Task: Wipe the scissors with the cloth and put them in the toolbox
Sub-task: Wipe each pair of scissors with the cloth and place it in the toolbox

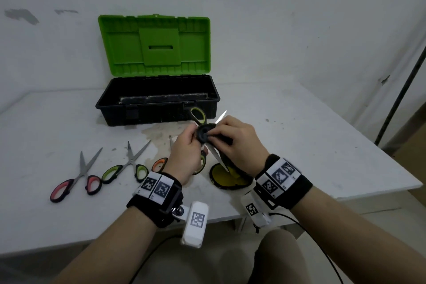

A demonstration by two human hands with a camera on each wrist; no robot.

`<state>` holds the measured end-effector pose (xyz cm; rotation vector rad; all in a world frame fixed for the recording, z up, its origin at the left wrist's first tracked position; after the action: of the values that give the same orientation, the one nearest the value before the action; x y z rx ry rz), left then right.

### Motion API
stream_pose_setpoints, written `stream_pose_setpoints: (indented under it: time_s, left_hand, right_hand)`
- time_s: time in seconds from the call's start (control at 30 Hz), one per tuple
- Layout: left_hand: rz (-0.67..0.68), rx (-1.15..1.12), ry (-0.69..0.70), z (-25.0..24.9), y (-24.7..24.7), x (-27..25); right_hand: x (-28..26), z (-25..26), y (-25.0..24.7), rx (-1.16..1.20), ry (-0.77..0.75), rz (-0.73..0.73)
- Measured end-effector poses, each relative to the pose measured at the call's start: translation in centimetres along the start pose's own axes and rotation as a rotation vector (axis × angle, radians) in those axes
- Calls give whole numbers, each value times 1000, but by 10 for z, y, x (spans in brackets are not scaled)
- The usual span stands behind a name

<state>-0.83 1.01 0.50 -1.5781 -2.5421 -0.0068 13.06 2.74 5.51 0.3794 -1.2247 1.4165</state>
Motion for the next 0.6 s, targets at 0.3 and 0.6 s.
stream_pose_setpoints:
  time_s: [0.3, 0.6]
  left_hand:
    - [59, 35, 84, -2, -2, -7]
    - [19, -48, -19, 1, 1, 0]
  right_hand:
    - [22, -38, -30, -112, 266, -246]
    - [-1, -2, -13, 5, 62, -25]
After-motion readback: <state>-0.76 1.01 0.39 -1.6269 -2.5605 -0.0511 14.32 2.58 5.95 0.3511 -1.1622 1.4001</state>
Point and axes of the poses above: each hand's wrist, its own x-axis towards the middle knuckle, its own y-axis out of the palm, z = x × y, the point moved 5 cm from there along x, towards the middle knuckle, and after that the axes turned 13 degrees about -z, right-handed, at the moved point
